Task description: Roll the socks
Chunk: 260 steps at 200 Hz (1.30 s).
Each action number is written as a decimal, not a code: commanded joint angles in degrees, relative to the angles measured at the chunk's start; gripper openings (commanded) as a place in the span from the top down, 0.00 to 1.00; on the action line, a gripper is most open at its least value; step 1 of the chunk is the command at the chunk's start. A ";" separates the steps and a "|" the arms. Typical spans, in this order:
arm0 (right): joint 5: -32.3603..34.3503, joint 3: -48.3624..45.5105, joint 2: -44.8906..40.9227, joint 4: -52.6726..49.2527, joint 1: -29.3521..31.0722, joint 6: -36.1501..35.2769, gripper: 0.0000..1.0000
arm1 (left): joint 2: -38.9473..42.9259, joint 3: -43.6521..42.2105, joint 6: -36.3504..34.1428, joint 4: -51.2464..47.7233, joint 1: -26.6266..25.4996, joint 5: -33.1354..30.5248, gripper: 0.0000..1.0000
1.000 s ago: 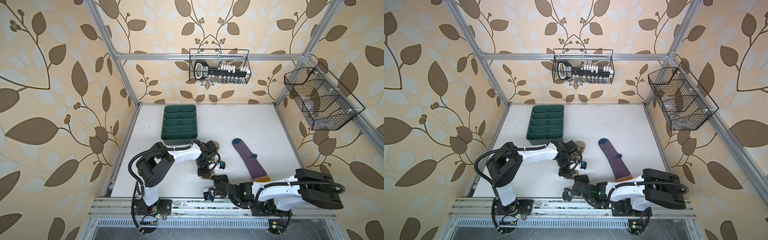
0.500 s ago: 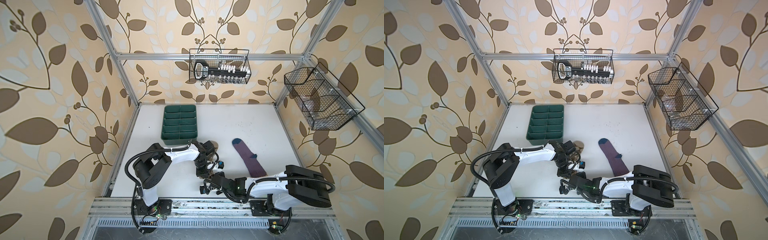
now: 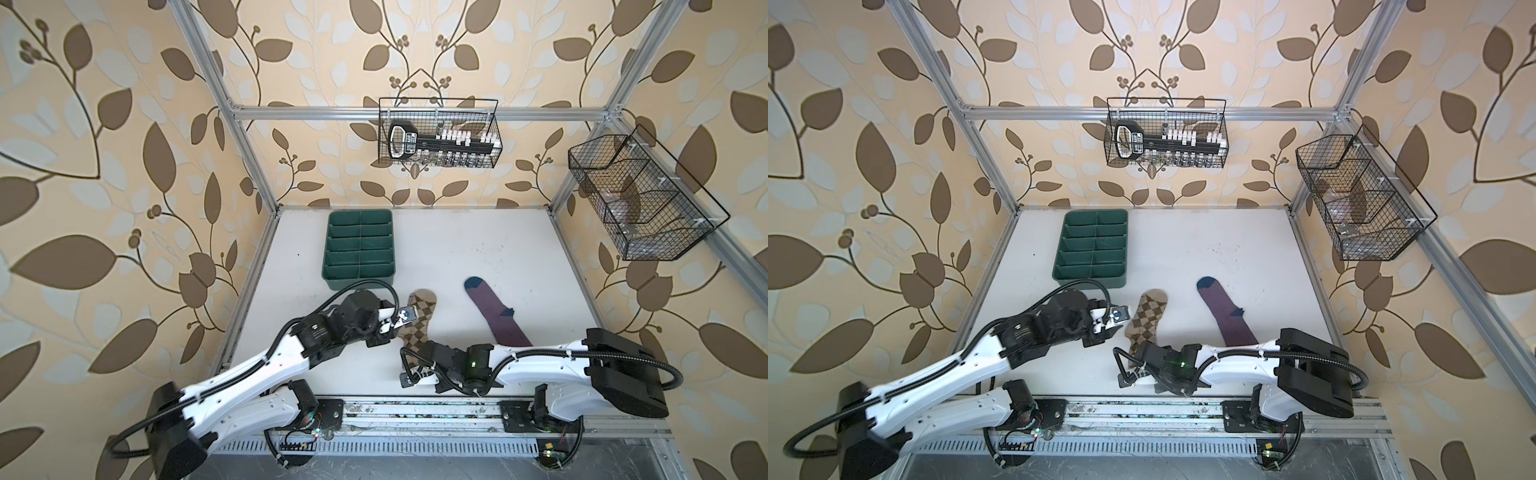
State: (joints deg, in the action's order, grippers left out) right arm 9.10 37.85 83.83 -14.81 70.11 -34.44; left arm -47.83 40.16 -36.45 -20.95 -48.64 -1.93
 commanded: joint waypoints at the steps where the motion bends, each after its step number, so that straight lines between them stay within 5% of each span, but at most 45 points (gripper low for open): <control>1: -12.50 1.31 2.75 -9.91 -2.23 1.34 1.00 | 13.21 -1.54 -0.04 2.07 0.48 -9.49 0.41; 29: -19.55 4.83 5.59 -13.75 -6.13 0.21 1.00 | 21.11 1.92 -7.48 -8.61 0.39 -3.45 0.36; 75: -34.59 13.98 14.07 -24.35 -16.12 -2.25 1.00 | 13.38 3.61 -12.42 -17.13 -1.84 1.82 0.36; 115: -38.07 18.67 20.27 -28.21 -22.74 -4.12 1.00 | 4.88 -5.37 -18.87 -8.46 -21.55 -15.51 0.35; 139: -38.63 20.79 22.24 -29.72 -24.59 -5.02 1.00 | -3.27 -8.89 -16.35 -1.27 -28.67 -17.17 0.36; 207: -39.08 22.44 23.47 -30.84 -26.11 -6.48 1.00 | -25.34 -12.22 -8.84 19.11 -30.06 -20.03 0.43; 260: -40.63 21.46 21.98 -31.07 -26.11 -6.88 1.00 | -39.18 -11.49 -6.93 30.03 -29.14 -28.71 0.70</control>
State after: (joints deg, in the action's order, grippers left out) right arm -33.06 60.18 105.14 -43.35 44.23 -39.27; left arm -82.04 28.27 -45.32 3.44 -78.30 -25.98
